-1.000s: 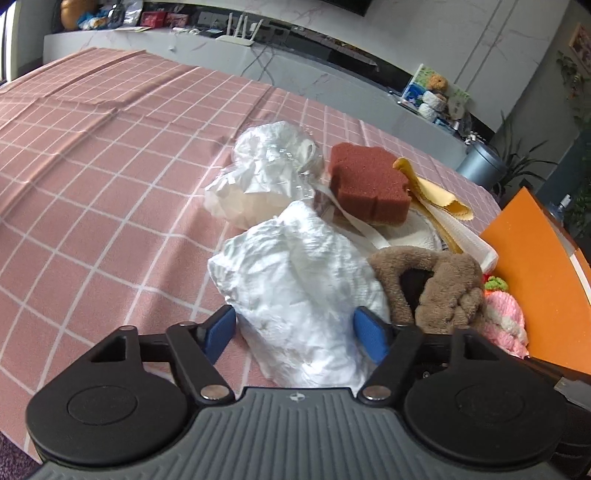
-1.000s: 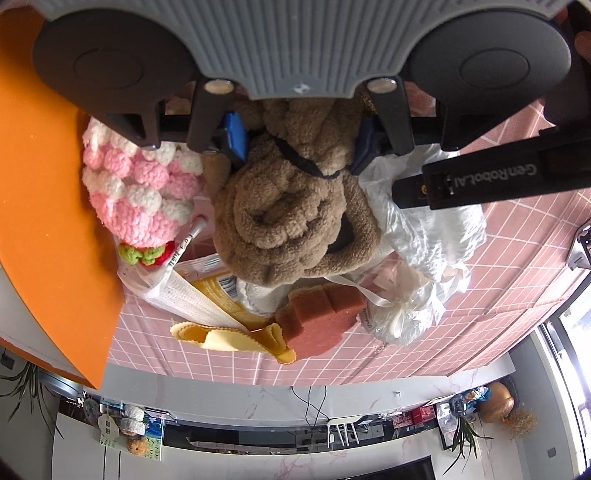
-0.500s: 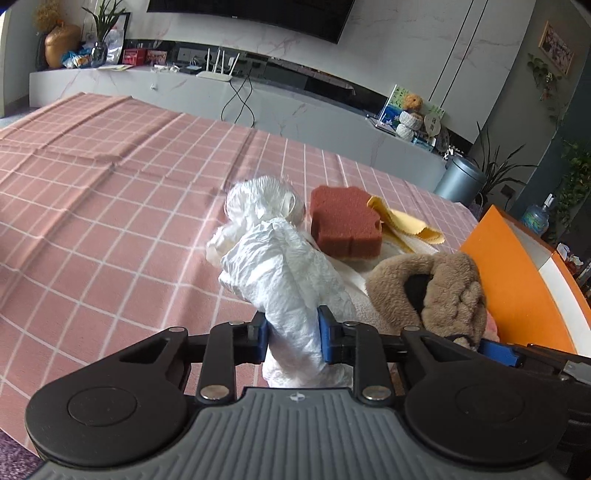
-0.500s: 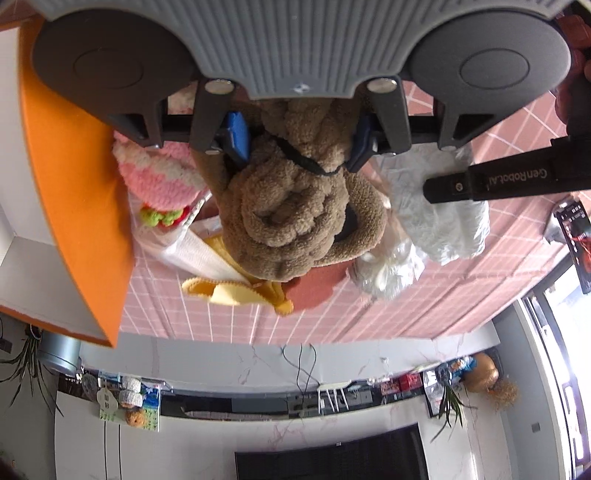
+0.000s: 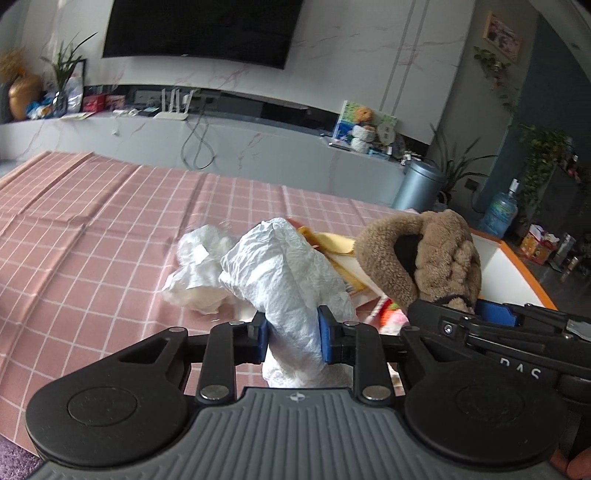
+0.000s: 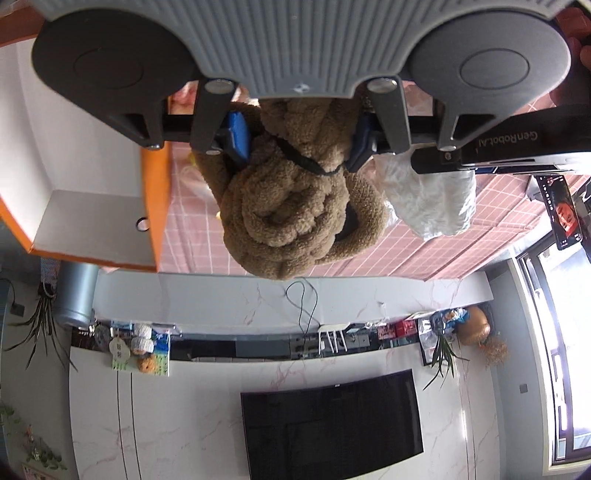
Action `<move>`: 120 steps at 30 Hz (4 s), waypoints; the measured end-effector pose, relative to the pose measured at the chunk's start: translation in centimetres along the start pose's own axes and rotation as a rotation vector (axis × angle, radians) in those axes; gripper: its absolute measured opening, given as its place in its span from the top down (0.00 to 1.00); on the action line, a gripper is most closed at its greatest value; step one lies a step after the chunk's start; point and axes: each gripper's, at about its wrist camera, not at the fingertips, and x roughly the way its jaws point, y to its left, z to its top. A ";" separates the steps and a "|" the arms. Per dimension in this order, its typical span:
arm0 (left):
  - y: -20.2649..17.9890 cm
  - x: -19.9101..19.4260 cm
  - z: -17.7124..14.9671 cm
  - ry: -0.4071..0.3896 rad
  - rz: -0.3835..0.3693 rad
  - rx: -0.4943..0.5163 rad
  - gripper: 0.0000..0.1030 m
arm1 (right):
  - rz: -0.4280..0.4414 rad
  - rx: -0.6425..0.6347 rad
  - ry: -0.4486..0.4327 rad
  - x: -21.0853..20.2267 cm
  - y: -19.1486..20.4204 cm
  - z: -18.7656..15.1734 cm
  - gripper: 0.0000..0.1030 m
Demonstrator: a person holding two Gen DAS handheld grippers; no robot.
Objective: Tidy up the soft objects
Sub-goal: 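Carry the plush dog and white sheet with both grippers down into the orange box, then open both grippers to release the dog and sheet inside the box, then withdraw both grippers from the box back over the table items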
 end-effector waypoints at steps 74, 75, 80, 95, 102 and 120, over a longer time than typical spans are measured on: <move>-24.3 12.6 0.9 0.362 -0.272 0.752 0.32 | -0.192 -0.222 0.695 3.2 -18.8 2.0 0.28; -24.2 12.3 1.0 0.356 -0.278 0.746 0.31 | -0.197 -0.221 0.687 2.8 -18.8 2.2 0.28; -23.6 10.8 1.2 0.300 -0.288 0.724 0.30 | -0.213 -0.226 0.632 1.0 -17.9 2.7 0.28; -18.6 5.7 2.0 0.068 -0.278 0.559 0.21 | -0.270 -0.232 0.297 -3.2 -12.9 2.7 0.26; -15.7 4.0 1.9 -0.004 -0.233 0.508 0.20 | -0.249 -0.193 0.166 -4.0 -9.6 2.1 0.16; -5.8 2.9 1.4 -0.045 -0.167 0.261 0.28 | -0.131 -0.321 -0.003 -2.1 -3.1 0.1 0.25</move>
